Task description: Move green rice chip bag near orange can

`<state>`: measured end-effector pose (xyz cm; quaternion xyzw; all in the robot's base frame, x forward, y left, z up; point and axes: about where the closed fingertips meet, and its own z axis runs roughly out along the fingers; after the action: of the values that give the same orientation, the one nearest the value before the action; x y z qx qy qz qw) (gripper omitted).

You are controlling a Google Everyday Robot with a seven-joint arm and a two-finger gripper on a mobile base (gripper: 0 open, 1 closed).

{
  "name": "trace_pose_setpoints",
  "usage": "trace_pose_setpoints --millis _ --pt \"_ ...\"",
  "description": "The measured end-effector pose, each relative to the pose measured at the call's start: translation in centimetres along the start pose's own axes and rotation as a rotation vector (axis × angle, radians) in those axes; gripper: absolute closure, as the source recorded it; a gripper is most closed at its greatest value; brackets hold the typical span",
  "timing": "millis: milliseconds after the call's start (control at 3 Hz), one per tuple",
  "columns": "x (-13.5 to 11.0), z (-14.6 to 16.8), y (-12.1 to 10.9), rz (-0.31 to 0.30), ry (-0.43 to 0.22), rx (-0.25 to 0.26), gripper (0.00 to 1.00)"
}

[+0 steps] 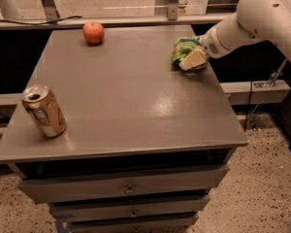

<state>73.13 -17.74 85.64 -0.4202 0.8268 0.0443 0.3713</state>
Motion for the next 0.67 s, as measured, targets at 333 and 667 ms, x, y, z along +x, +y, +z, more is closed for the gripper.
trace_pose_setpoints --millis 333,667 --pt "-1.0 -0.4 0.6 0.046 -0.033 -0.039 0.63" --pt "-2.9 -1.5 2.3 0.053 -0.099 -0.092 0.86"
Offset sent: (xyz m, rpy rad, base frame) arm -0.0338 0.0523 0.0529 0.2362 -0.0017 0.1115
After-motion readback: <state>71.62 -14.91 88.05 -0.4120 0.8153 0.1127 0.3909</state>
